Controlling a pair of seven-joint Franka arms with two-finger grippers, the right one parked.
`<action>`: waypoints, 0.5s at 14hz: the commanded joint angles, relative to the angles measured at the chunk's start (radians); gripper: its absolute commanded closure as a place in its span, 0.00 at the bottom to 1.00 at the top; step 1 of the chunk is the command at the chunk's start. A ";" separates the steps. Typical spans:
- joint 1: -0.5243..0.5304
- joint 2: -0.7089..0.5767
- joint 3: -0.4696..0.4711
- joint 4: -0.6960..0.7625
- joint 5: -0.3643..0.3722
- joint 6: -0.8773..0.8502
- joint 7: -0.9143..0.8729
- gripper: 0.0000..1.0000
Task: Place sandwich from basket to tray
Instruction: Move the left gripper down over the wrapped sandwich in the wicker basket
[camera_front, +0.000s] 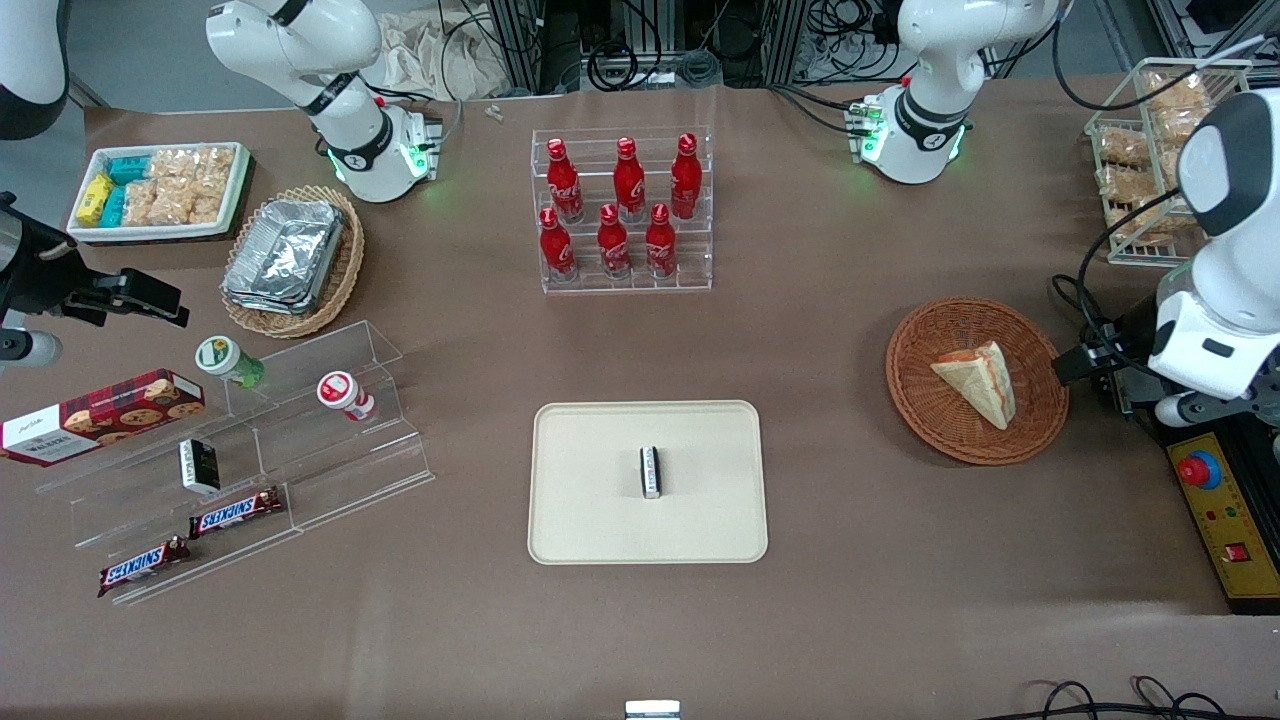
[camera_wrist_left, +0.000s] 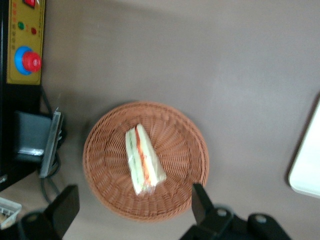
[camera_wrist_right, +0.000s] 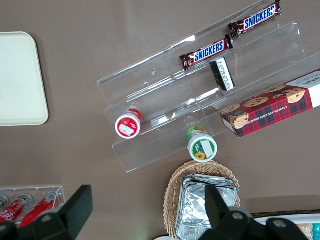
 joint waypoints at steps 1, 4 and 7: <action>0.023 -0.154 0.003 -0.314 -0.038 0.217 -0.217 0.01; 0.020 -0.128 -0.002 -0.411 -0.035 0.337 -0.517 0.01; 0.019 -0.048 -0.003 -0.414 -0.038 0.360 -0.532 0.00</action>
